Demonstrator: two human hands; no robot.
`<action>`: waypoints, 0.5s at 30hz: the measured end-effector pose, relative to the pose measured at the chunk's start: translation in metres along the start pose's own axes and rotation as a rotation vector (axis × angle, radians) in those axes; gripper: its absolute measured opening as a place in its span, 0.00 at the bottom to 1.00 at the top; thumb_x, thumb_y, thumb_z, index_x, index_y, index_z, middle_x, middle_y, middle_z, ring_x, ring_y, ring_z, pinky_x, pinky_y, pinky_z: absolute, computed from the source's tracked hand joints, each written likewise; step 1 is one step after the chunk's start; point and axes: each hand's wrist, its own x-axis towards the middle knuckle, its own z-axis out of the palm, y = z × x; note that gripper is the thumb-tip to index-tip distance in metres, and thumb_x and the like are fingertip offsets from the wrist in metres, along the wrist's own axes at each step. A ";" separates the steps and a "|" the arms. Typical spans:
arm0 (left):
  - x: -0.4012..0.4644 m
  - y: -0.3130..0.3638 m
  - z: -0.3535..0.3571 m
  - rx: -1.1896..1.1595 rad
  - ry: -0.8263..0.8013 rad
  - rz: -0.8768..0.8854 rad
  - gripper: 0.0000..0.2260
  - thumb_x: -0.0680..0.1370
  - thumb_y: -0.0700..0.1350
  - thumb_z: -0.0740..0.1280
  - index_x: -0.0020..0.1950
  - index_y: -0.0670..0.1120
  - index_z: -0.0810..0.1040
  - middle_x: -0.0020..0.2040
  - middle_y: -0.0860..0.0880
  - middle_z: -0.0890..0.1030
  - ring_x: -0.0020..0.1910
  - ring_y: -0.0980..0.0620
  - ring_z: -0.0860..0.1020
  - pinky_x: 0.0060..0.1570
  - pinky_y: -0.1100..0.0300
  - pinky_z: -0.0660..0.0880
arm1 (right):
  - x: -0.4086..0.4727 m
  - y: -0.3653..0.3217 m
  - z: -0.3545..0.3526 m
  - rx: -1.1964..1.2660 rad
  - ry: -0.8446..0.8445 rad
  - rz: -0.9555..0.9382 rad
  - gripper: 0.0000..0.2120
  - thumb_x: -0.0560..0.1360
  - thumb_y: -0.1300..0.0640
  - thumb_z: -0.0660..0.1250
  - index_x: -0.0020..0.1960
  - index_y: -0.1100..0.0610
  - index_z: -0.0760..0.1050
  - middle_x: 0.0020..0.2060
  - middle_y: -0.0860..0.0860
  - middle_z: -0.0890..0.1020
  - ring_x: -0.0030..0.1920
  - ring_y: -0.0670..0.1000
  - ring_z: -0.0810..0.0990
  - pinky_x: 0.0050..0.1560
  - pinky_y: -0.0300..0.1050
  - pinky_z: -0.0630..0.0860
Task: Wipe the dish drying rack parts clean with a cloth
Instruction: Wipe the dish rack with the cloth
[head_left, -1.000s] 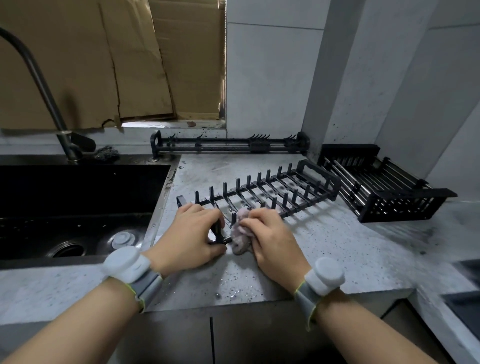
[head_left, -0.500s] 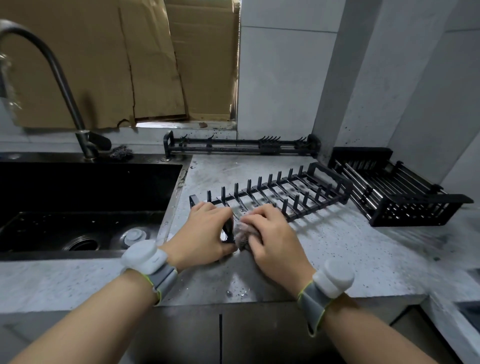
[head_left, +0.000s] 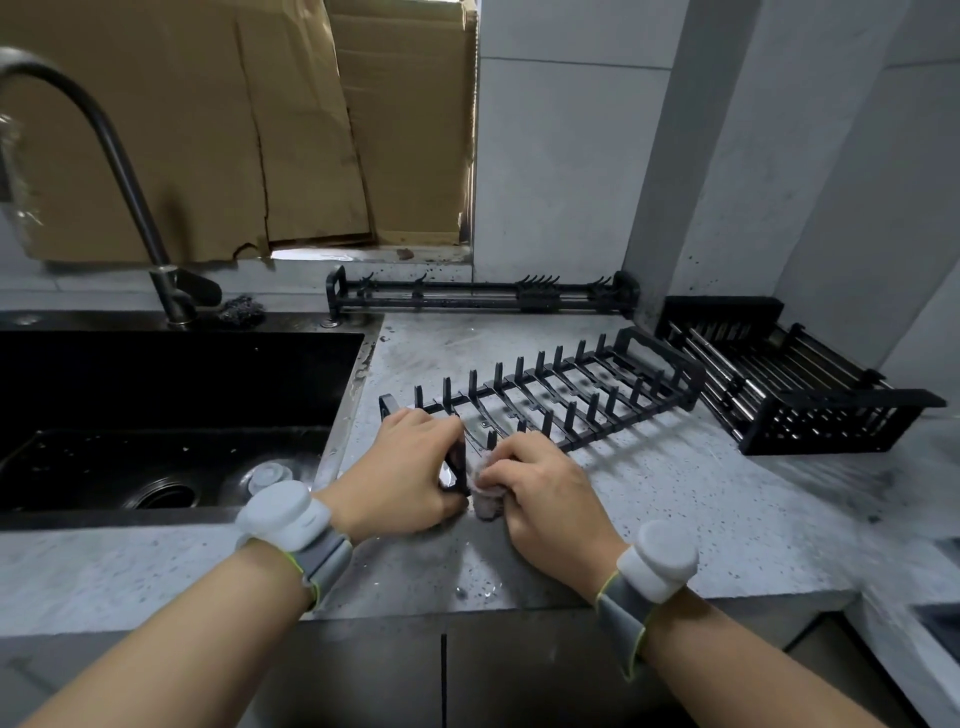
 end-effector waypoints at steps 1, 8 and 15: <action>0.000 0.000 0.000 -0.002 0.013 0.009 0.14 0.66 0.56 0.67 0.46 0.51 0.69 0.39 0.61 0.69 0.47 0.52 0.67 0.59 0.54 0.64 | 0.001 -0.004 0.000 0.024 0.036 0.010 0.11 0.70 0.66 0.63 0.46 0.57 0.83 0.46 0.49 0.80 0.48 0.51 0.77 0.48 0.48 0.78; -0.004 -0.001 -0.006 -0.102 -0.002 0.018 0.24 0.63 0.50 0.65 0.58 0.48 0.68 0.49 0.54 0.74 0.49 0.51 0.70 0.61 0.54 0.63 | -0.024 -0.046 0.042 0.014 0.060 0.195 0.31 0.74 0.65 0.62 0.76 0.65 0.61 0.69 0.57 0.66 0.71 0.55 0.64 0.74 0.50 0.62; 0.000 0.000 -0.021 -0.276 -0.219 -0.095 0.26 0.62 0.48 0.62 0.60 0.51 0.65 0.57 0.51 0.73 0.57 0.52 0.66 0.61 0.61 0.61 | -0.025 -0.034 0.033 -0.066 -0.035 0.060 0.18 0.70 0.64 0.60 0.59 0.59 0.75 0.58 0.54 0.75 0.64 0.56 0.71 0.66 0.49 0.72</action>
